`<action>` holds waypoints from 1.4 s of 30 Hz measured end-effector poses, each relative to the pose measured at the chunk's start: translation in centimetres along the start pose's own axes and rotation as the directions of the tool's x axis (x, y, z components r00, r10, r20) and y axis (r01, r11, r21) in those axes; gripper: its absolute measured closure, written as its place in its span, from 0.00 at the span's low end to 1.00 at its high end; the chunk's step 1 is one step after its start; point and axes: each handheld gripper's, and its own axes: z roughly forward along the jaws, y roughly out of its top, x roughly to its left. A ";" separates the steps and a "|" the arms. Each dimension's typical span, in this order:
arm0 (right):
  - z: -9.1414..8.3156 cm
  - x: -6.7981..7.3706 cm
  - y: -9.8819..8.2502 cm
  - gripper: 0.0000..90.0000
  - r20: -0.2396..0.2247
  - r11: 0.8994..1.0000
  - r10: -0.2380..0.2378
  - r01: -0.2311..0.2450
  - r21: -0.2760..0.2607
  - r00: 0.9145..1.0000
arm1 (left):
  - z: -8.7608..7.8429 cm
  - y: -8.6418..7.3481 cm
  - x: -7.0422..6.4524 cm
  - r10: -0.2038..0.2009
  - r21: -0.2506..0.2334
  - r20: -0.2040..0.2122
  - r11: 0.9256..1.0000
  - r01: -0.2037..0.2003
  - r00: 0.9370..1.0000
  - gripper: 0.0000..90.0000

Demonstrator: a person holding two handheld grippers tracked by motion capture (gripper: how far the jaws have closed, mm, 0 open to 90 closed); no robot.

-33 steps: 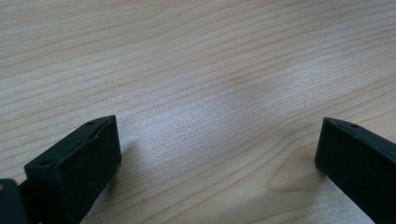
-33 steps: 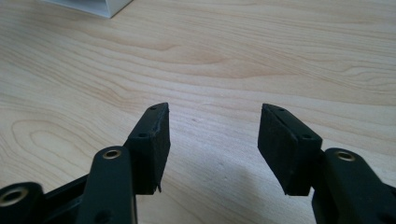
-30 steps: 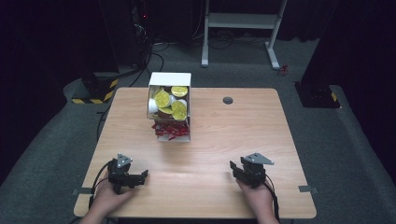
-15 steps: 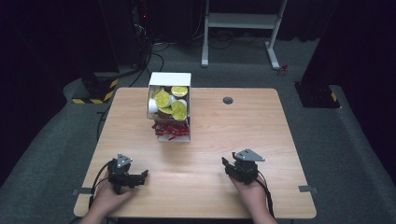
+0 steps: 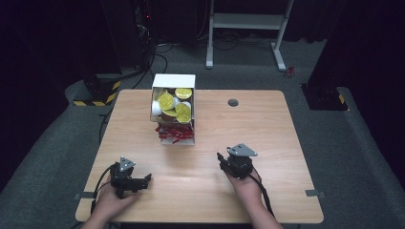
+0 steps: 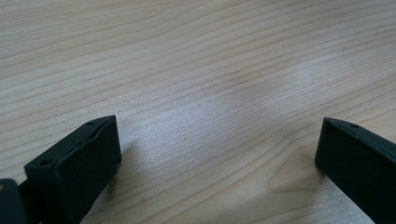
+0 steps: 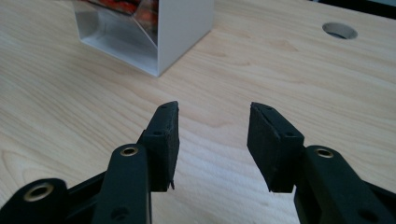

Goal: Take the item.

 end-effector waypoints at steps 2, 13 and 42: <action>0.3 0.3 0.4 0.62 -0.013 1.000 -0.013 0.013 -0.002 1.000 | 0.0 0.0 0.0 0.001 -0.001 -0.001 1.000 -0.001 1.000 0.01; 1.4 1.4 2.0 0.61 -0.028 0.998 -0.041 0.040 -0.039 0.999 | 0.0 0.0 0.0 0.001 -0.001 0.000 1.000 -0.001 1.000 0.01; 3.6 2.8 5.7 0.61 -0.056 0.998 -0.033 0.030 -0.051 0.998 | 0.0 0.0 0.0 0.000 0.000 0.001 1.000 0.000 1.000 0.01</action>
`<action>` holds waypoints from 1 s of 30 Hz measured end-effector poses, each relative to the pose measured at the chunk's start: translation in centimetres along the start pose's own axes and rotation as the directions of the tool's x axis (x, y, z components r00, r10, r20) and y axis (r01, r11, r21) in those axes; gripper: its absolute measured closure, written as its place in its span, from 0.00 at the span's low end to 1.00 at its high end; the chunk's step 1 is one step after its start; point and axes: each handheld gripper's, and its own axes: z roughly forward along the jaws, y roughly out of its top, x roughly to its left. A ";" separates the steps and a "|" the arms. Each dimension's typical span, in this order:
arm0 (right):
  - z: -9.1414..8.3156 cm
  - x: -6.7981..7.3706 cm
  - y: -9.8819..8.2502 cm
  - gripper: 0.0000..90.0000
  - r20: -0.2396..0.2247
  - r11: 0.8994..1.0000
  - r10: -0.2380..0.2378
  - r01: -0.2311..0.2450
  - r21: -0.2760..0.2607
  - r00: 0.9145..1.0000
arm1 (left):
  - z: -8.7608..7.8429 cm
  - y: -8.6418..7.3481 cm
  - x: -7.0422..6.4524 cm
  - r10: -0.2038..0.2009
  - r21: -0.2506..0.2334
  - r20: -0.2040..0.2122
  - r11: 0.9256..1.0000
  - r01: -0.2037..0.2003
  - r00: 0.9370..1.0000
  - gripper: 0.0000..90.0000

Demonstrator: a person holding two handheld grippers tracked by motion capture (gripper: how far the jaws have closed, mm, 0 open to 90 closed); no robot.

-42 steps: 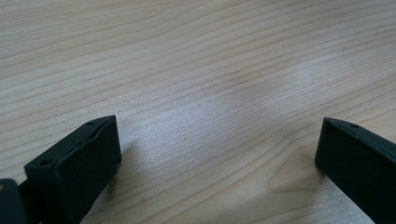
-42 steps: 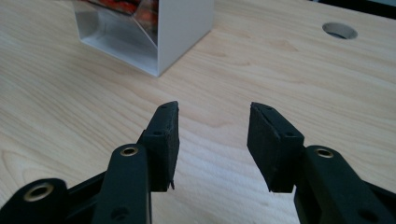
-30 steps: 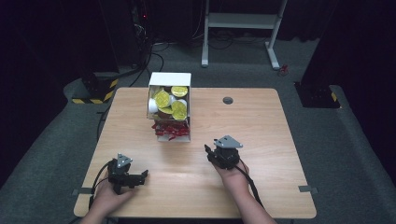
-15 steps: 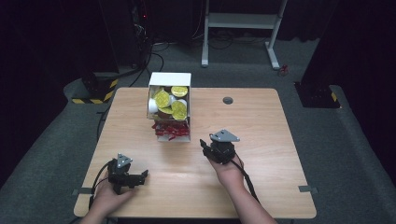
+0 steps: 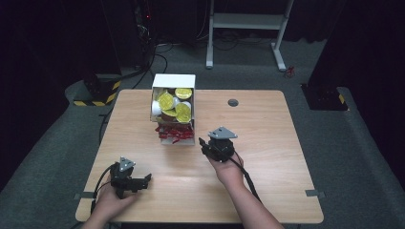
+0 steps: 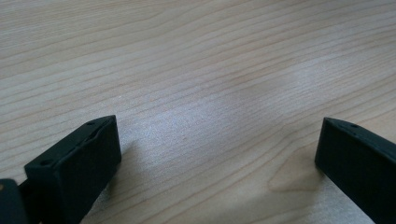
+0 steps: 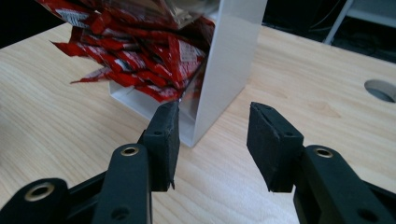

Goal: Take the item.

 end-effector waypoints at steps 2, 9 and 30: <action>0.1 0.1 0.3 0.61 0.000 1.000 -0.016 0.016 -0.006 1.000 | 0.0 0.0 0.0 0.000 0.001 0.001 1.000 0.000 1.000 0.01; 0.6 0.8 1.2 0.61 -0.010 1.000 -0.029 0.029 -0.010 1.000 | 0.0 0.0 0.1 0.005 0.002 0.000 1.000 -0.005 1.000 0.01; 2.8 1.4 3.0 0.63 -0.019 1.000 -0.026 0.026 -0.006 0.999 | 0.0 -0.1 0.1 0.007 -0.002 0.004 1.000 -0.007 1.000 0.01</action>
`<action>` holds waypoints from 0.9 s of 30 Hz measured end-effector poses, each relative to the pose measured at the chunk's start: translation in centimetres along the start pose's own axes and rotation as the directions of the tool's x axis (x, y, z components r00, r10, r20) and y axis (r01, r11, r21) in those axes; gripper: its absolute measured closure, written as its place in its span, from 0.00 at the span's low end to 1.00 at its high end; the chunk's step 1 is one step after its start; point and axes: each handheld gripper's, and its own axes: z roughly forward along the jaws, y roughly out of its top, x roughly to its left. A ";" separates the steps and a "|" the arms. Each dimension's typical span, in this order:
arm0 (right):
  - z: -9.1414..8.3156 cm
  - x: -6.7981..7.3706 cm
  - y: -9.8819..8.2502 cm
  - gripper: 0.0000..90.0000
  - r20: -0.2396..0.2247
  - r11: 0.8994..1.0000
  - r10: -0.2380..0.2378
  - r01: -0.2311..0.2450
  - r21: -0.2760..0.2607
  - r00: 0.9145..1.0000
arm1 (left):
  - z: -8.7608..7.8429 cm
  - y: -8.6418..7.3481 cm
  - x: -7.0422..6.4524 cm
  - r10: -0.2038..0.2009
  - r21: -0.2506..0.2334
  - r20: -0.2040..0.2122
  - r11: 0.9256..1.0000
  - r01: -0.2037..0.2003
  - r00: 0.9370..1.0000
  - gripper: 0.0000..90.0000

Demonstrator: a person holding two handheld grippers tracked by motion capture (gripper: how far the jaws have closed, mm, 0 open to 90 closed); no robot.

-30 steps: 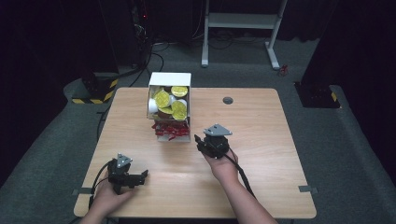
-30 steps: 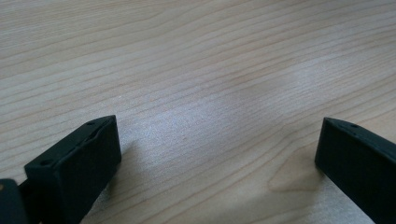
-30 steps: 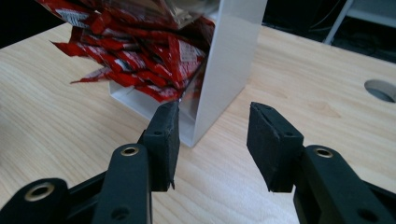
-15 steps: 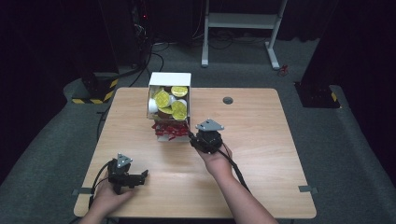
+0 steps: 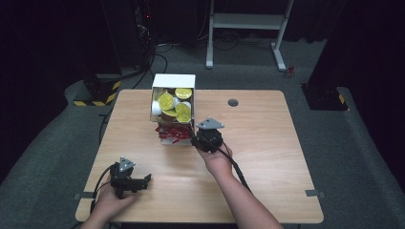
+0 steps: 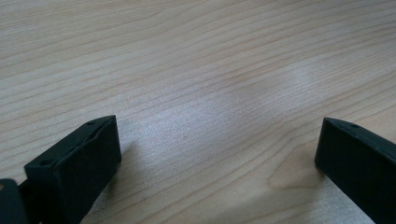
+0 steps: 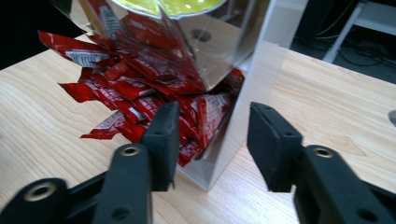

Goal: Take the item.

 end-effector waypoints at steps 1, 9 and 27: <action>0.2 0.0 0.0 0.63 0.001 1.000 -0.003 0.003 0.003 1.000 | 0.0 0.0 0.0 0.000 0.001 0.001 1.000 0.000 1.000 0.01; 1.3 0.0 -0.1 0.64 0.001 1.000 0.011 -0.011 0.024 1.000 | 0.0 0.0 0.0 0.003 0.002 0.001 1.000 -0.003 1.000 0.01; 2.2 -0.3 0.1 0.77 -0.014 0.999 0.044 -0.043 0.033 0.999 | 0.0 0.0 0.0 0.002 0.002 0.001 1.000 -0.002 1.000 0.01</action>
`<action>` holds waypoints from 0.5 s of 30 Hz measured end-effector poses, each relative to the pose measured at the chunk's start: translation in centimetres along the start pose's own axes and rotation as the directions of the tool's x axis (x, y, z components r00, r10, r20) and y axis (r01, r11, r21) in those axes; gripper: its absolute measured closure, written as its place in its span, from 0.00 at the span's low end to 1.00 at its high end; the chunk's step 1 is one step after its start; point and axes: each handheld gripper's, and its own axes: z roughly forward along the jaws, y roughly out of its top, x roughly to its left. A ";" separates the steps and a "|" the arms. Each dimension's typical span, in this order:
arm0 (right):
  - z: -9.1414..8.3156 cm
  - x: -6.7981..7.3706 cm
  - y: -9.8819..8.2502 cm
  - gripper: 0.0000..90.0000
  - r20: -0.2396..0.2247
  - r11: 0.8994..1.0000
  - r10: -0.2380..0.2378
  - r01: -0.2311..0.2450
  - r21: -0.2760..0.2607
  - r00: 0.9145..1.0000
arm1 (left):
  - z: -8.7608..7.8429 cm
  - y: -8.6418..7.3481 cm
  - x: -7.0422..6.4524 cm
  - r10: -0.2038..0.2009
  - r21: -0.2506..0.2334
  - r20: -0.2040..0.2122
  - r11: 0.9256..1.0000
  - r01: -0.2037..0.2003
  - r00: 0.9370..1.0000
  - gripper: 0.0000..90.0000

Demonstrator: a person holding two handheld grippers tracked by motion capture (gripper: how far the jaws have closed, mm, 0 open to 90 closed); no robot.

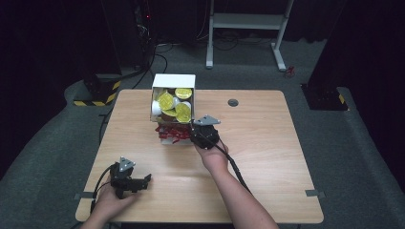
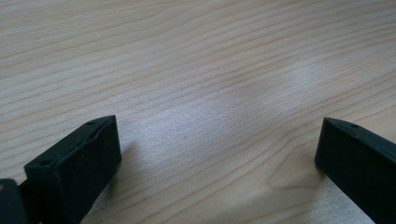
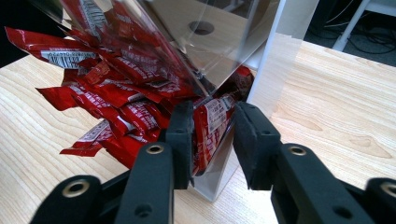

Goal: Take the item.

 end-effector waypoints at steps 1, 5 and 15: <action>0.0 0.0 0.0 0.79 0.000 1.000 -0.001 0.001 0.001 1.000 | 0.0 0.0 0.0 0.000 0.000 0.000 1.000 0.000 1.000 0.01; 0.2 -0.2 0.0 0.82 -0.015 1.000 0.012 -0.012 0.005 1.000 | 0.0 0.0 0.0 -0.002 -0.001 -0.001 1.000 0.002 1.000 0.01; 0.3 0.0 0.0 0.96 -0.007 1.000 -0.017 0.017 0.012 1.000 | 0.0 0.0 0.0 0.001 0.000 0.000 1.000 -0.001 1.000 0.01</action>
